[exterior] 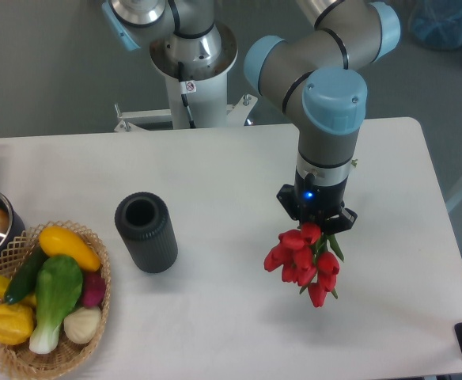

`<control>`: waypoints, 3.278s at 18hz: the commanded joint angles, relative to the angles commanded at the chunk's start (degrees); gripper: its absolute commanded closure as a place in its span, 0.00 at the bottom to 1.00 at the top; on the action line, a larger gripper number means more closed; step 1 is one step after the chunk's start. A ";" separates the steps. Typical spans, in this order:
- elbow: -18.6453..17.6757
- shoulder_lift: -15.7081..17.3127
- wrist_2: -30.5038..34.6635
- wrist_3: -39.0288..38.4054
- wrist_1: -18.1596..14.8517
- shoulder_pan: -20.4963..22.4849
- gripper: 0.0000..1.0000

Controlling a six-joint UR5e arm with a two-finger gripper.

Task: Insert the flowers into the vase
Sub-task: 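Carry the red tulip bunch with the gripper toward the black vase, then raise the tulips and swing the stems over the vase opening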

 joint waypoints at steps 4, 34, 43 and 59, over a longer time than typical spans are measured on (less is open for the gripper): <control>-0.09 0.00 0.00 0.09 -0.09 -0.09 1.00; -0.18 6.51 -47.02 -8.09 15.21 -2.37 1.00; 0.44 6.59 -46.50 -14.14 16.96 -2.20 1.00; -12.20 10.71 -79.60 -8.45 20.92 2.54 0.96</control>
